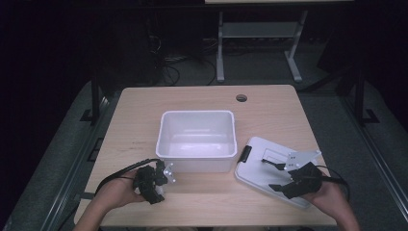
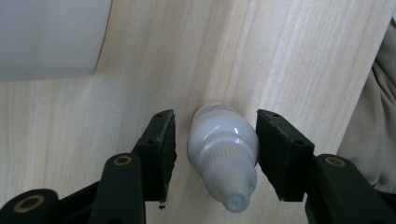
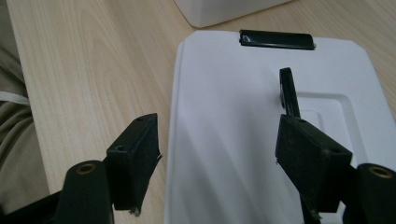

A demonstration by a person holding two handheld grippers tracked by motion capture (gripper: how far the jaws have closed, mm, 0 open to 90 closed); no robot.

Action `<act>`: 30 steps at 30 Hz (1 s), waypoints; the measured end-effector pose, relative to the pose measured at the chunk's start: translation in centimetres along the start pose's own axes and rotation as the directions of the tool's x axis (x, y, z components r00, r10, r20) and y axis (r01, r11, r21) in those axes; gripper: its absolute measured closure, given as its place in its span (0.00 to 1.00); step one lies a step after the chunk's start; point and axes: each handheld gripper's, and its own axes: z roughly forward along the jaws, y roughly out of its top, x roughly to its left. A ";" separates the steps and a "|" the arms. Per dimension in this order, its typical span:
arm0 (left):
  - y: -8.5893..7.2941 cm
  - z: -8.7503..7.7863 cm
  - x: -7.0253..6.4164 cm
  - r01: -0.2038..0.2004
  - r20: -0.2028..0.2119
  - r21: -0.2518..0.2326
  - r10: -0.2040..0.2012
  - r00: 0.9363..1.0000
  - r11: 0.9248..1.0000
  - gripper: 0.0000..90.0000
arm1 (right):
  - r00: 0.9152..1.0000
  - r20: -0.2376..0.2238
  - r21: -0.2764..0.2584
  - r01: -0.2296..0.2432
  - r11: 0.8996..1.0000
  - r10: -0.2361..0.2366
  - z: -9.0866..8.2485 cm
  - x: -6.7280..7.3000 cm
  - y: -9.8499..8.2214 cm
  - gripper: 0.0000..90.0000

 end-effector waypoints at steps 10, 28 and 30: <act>0.2 0.2 0.0 -0.009 0.005 0.012 0.009 1.000 1.000 0.59 | 1.000 0.000 -0.001 0.003 1.000 -0.003 -0.1 0.0 0.0 0.33; 0.4 0.4 0.0 -0.026 0.008 0.033 0.026 1.000 0.999 0.64 | 1.000 0.003 -0.003 -0.001 1.000 0.001 -0.2 0.0 0.0 0.32; 0.4 0.3 0.0 -0.029 0.006 0.034 0.028 1.000 0.999 0.66 | 1.000 0.003 -0.004 -0.001 1.000 0.001 -0.2 0.0 0.0 0.32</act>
